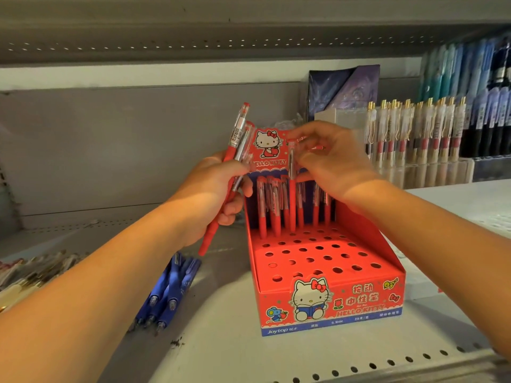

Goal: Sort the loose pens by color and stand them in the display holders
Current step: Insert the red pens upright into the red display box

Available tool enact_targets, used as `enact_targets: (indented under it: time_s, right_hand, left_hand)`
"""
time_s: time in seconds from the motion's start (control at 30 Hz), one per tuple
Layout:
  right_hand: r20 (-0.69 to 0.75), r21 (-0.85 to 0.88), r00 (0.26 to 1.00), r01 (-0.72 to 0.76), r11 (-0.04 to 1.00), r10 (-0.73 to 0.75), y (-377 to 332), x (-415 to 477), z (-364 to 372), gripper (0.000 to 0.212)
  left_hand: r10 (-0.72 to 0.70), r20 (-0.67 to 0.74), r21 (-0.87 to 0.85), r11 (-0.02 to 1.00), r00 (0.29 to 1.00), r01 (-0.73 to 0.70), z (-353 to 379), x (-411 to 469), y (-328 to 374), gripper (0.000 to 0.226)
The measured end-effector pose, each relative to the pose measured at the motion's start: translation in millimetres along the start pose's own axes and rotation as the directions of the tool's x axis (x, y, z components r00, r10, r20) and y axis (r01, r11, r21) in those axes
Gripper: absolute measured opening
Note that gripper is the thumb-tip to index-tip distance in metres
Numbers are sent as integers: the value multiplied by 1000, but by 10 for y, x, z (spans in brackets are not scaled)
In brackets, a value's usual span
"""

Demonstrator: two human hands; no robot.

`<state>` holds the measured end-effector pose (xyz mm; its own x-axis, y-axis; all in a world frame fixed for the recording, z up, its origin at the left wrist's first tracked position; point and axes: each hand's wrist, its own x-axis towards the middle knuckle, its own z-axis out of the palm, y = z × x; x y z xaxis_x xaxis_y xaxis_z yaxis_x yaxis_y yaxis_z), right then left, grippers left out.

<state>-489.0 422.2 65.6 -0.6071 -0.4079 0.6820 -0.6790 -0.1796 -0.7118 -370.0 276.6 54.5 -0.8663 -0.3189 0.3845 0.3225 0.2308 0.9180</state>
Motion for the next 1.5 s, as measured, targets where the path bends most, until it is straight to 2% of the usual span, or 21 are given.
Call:
enact_targets:
  time_s: [0.4, 0.53, 0.67, 0.83, 0.97, 1.03, 1.13, 1.2, 1.33, 1.5]
  right_hand:
    - [9, -50, 1000, 4, 999, -3, -33, -31, -10, 30]
    - [67, -234, 996, -47, 971, 64, 30, -29, -13, 28]
    - [156, -457, 970, -97, 884, 187, 59, -37, -13, 23]
    - [143, -511, 972, -90, 855, 188, 36, -8, -33, 18]
    - [112, -582, 990, -4, 813, 86, 18, -9, -51, 18]
    - [82, -528, 996, 23, 849, 25, -16, -17, -38, 24]
    - [64, -184, 998, 31, 982, -20, -101, -50, -12, 24]
    - [123, -23, 992, -1, 1000, 4, -152, -93, 7, 19]
    - [220, 14, 976, -2, 1000, -1, -117, -134, 38, 15]
    - [226, 80, 973, 32, 996, -49, -69, -130, 52, 16]
  left_hand:
    - [116, -38, 43, 992, 992, -115, 23, 37, -23, 13]
    - [131, -1, 29, 991, 991, -131, 29, 16, -21, 9]
    - [125, 21, 9, 992, 992, -125, 47, 10, -7, 10]
    - [118, 30, -22, 993, 992, -118, 51, -5, 3, 11]
    - [111, 32, -27, 994, 993, -110, 47, -14, -8, 11]
    - [112, 25, -30, 993, 993, -111, 45, -17, -15, 9]
    - [120, 42, -26, 993, 992, -119, 56, -26, -9, 9]
    - [119, 73, -32, 993, 990, -117, 66, -33, -2, 10]
    - [119, 106, -7, 993, 987, -119, 72, -49, 0, 9]
    - [124, 114, -14, 992, 986, -123, 76, -60, 11, 8]
